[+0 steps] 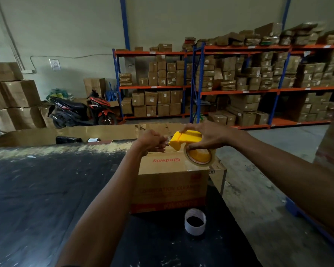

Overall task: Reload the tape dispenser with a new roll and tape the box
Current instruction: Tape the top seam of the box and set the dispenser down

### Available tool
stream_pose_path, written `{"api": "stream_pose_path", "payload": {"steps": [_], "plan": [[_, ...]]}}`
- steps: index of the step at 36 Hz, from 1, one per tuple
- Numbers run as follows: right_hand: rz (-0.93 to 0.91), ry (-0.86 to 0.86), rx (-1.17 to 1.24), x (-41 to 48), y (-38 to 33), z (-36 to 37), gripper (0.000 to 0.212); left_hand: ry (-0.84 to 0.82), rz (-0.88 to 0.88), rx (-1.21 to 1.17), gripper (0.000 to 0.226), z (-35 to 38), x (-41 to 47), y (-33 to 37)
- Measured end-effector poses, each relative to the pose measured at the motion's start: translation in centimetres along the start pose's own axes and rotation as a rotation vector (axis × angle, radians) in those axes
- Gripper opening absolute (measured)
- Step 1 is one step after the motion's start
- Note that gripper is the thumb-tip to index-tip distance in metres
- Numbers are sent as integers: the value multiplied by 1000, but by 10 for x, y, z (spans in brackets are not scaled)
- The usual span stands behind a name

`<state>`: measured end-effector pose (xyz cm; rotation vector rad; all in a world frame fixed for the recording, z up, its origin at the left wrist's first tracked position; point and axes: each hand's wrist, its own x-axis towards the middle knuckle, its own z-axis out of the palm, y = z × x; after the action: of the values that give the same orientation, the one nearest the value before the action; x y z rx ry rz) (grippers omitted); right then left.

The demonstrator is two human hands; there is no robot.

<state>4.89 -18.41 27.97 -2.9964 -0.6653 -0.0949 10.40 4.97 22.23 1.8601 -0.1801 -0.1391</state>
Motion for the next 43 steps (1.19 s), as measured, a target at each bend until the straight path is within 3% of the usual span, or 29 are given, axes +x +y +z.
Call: {"api": "stream_pose_path", "payload": {"steps": [6, 10, 21, 25, 31, 37, 43], "plan": [[58, 85, -41, -9, -1, 6, 68, 35, 98, 248, 20, 16, 17, 9], [54, 59, 33, -17, -4, 15, 69, -52, 91, 356, 22, 16, 29, 10], [201, 117, 60, -14, -15, 52, 68, -229, 37, 493, 14, 40, 73, 2], [238, 224, 87, -10, -13, 59, 61, -194, 164, 528, 17, 49, 78, 1], [309, 91, 135, -3, -4, 58, 42, -132, 311, 544, 20, 61, 104, -29], [346, 75, 144, 13, 10, 61, 41, -137, 338, 585, 18, 70, 136, -36], [404, -49, 190, 42, 18, 64, 42, -89, 360, 697, 15, 78, 166, -67]]}}
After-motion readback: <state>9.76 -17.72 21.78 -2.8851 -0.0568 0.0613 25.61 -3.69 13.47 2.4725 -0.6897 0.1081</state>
